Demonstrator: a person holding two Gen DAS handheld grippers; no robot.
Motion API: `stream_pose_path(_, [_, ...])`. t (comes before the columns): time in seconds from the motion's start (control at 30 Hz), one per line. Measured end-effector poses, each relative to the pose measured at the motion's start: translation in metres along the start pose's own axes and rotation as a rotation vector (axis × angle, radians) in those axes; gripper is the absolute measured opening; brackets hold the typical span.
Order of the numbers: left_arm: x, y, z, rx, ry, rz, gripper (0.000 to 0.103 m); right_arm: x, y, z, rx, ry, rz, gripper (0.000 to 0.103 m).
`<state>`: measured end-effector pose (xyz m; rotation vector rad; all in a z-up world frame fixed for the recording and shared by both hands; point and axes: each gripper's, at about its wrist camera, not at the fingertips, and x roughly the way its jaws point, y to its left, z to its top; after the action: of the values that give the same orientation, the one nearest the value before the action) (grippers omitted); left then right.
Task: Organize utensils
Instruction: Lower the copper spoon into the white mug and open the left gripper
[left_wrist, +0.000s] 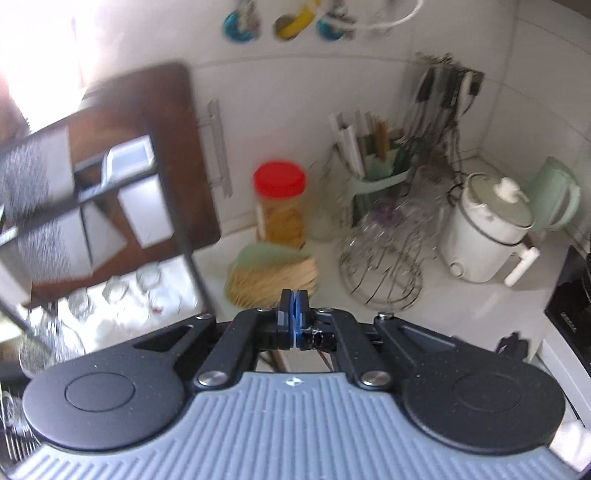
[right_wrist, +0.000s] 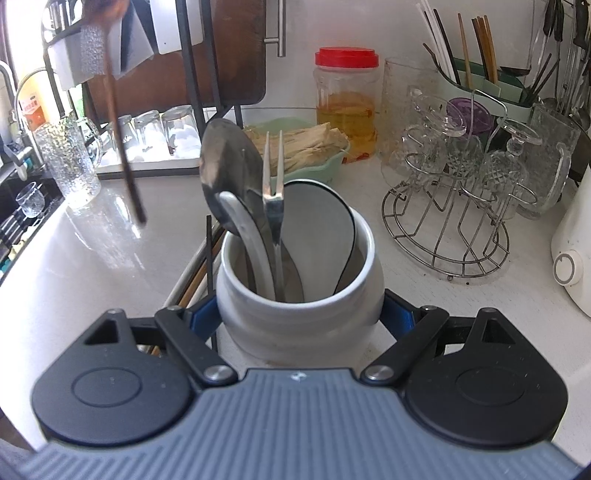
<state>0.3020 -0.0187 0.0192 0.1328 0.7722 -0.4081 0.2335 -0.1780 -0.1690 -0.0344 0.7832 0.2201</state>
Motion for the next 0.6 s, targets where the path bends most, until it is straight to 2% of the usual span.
stream_pose_path(0.27, [-0.016, -0.033, 0.029, 0.075, -0.067, -0.029, 0.001, 0.0, 0.0, -0.002, -0.003, -0.011, 0.006, 0.091])
stream_pose_path(0.4, [-0.004, -0.05, 0.03, 0.092, -0.063, -0.059, 0.001, -0.001, 0.0, -0.003, -0.002, -0.014, 0.006, 0.091])
stream_pose_path(0.6, [0.025, -0.075, 0.021, 0.127, -0.014, -0.096, 0.001, 0.0, 0.0, -0.002, 0.0, -0.021, 0.008, 0.091])
